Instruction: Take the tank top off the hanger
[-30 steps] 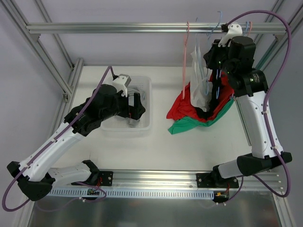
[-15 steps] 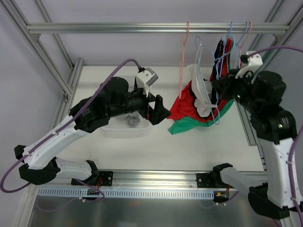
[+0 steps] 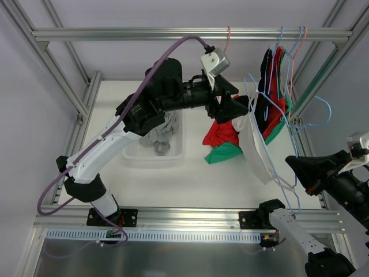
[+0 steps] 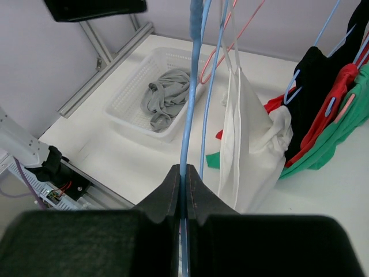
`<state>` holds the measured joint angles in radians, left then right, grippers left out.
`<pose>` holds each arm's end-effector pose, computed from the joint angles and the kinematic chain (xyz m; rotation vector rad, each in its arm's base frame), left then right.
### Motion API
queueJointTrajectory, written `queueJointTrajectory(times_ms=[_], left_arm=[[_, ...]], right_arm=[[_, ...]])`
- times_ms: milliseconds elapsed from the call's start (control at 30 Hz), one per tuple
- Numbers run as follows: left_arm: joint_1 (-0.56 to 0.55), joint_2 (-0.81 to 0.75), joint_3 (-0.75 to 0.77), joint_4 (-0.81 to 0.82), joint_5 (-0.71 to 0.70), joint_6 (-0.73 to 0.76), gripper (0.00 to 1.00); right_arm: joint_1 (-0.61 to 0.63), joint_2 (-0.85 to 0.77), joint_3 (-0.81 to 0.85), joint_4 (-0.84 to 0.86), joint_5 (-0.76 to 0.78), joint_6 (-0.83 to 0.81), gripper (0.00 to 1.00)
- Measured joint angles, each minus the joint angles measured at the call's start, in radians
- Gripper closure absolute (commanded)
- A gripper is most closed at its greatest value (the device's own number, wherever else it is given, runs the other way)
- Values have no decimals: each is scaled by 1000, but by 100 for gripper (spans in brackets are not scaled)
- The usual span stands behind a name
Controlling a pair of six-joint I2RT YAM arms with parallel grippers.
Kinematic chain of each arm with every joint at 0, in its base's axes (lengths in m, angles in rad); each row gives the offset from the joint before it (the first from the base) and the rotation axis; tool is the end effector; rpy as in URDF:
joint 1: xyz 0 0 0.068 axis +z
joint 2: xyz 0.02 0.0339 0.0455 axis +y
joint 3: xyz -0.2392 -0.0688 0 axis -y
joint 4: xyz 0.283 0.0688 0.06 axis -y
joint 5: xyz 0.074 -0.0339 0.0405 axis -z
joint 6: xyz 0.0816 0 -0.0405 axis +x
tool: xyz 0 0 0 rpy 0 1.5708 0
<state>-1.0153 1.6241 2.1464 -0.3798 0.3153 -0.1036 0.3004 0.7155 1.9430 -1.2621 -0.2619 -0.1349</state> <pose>0.1885 -0.3516 0.5671 0.9154 1.2366 -1.1305 0.0233 0.0293 0.5518 -0.5448 1.5199 0.3381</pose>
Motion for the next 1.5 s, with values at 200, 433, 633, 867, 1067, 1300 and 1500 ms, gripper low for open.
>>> queueJointTrajectory(times_ms=[200,433,633,867,1067,1300,1500], left_arm=[[0,70,10,10,82,24,42],[0,105,8,33,63,52,57],[0,101,-32,62,20,69,78],[0,77,-111,72,-5,105,60],[0,24,-182,84,-5,115,70],[0,-4,-210,100,-8,123,73],[0,-5,-215,111,-11,129,71]], right_arm=[[12,5,68,-63,-24,2,100],[13,19,82,-71,-92,7,100],[13,20,81,-71,-110,11,100],[13,21,64,-71,-109,11,100],[13,21,44,-68,-103,10,100],[13,21,42,-60,-100,10,100],[13,21,42,-59,-108,10,100]])
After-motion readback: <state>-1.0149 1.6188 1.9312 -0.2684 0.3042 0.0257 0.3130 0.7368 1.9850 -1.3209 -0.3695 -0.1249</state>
